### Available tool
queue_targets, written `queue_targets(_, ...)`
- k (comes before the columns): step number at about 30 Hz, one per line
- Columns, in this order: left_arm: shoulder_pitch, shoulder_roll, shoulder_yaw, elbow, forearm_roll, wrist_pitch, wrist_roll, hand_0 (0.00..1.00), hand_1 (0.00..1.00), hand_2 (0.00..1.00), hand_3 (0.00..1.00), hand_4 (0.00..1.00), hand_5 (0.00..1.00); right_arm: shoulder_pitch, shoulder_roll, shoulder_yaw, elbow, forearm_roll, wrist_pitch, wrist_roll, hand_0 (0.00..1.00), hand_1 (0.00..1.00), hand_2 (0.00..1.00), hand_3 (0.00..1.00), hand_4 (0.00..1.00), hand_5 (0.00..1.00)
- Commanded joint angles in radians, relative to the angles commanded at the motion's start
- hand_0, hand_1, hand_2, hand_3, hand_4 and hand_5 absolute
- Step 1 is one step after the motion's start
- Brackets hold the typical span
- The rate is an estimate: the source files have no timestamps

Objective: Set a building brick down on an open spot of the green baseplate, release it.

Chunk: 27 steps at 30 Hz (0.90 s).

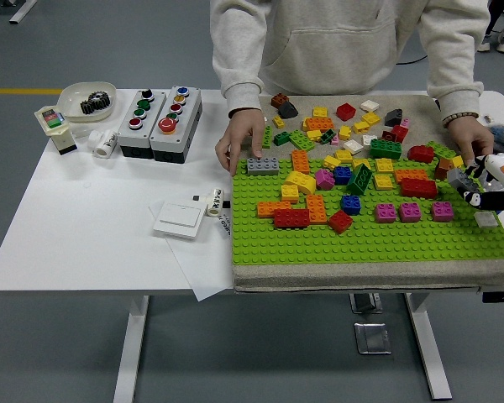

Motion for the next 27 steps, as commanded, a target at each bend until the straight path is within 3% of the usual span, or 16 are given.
queue_targets(7,0.010,-0.001,-0.001,0.004,-0.005,0.001,-0.003,0.607,0.683,0.645,0.549,0.565,0.607,-0.050,-0.056,0.061,0.152,-0.019,0.001,-0.024,0.335,0.473,0.570,0.524,0.626,0.486)
queue_targets(14,0.030,-0.001,0.001,0.009,-0.013,0.003,-0.009,0.608,0.683,0.644,0.549,0.565,0.607,-0.190,-0.165,0.163,0.445,-0.079,0.010,-0.124,0.334,0.474,0.569,0.525,0.628,0.479)
queue_targets(22,0.043,0.000,-0.005,0.011,0.001,0.000,-0.005,0.608,0.683,0.645,0.549,0.568,0.609,-0.293,-0.233,0.157,0.721,-0.156,0.004,-0.157,0.333,0.476,0.572,0.526,0.629,0.476)
queue_targets(27,0.048,0.000,-0.005,0.012,0.001,0.000,-0.006,0.608,0.682,0.645,0.549,0.567,0.607,-0.332,-0.255,0.114,0.802,-0.212,-0.007,-0.142,0.332,0.479,0.572,0.528,0.632,0.473)
